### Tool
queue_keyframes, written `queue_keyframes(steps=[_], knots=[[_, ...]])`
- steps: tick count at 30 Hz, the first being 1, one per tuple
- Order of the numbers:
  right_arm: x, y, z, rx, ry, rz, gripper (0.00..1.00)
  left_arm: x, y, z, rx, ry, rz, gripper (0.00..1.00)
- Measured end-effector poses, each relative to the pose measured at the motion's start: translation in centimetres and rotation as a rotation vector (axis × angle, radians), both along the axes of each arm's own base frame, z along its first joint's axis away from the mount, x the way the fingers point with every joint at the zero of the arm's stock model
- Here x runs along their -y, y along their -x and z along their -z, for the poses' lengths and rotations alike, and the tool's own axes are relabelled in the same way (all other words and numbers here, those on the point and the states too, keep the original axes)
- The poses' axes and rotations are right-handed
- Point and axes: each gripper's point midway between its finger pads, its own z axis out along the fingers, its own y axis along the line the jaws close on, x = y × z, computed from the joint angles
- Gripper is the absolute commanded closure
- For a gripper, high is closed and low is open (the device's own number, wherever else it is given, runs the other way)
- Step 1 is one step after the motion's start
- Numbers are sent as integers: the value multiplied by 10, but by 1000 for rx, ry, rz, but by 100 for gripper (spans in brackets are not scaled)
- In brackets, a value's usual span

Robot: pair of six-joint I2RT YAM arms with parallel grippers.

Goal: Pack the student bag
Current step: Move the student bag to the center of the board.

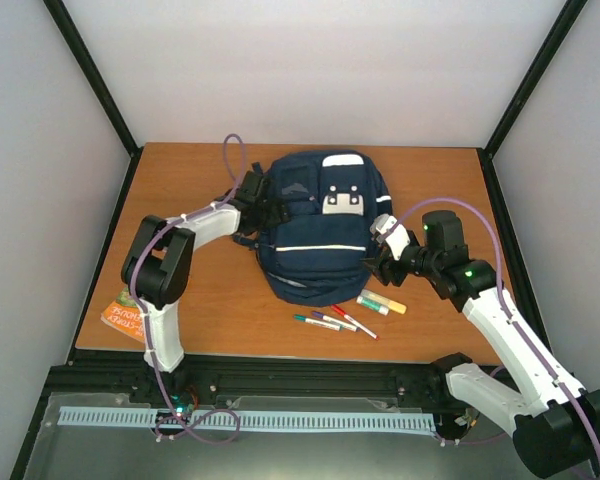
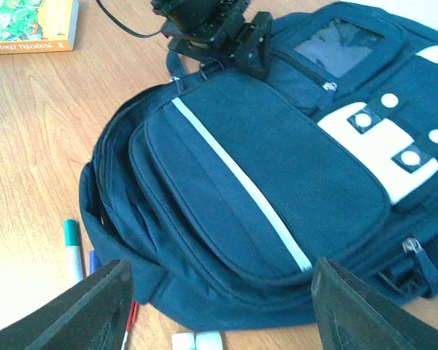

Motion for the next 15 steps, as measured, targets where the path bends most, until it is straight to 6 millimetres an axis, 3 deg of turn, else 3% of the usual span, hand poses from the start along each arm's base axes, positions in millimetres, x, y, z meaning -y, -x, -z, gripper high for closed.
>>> queue_keyframes(steps=[4, 7, 11, 15], knots=[[1, 0, 1, -1, 5, 5, 32, 30, -2, -2, 10, 14, 65, 7], [2, -1, 1, -1, 8, 9, 32, 40, -3, -3, 10, 20, 89, 7], [2, -1, 2, -3, 11, 11, 31, 38, -1, -6, 7, 2, 93, 5], [2, -1, 2, -3, 11, 10, 31, 22, 9, -19, -1, -70, 75, 0]])
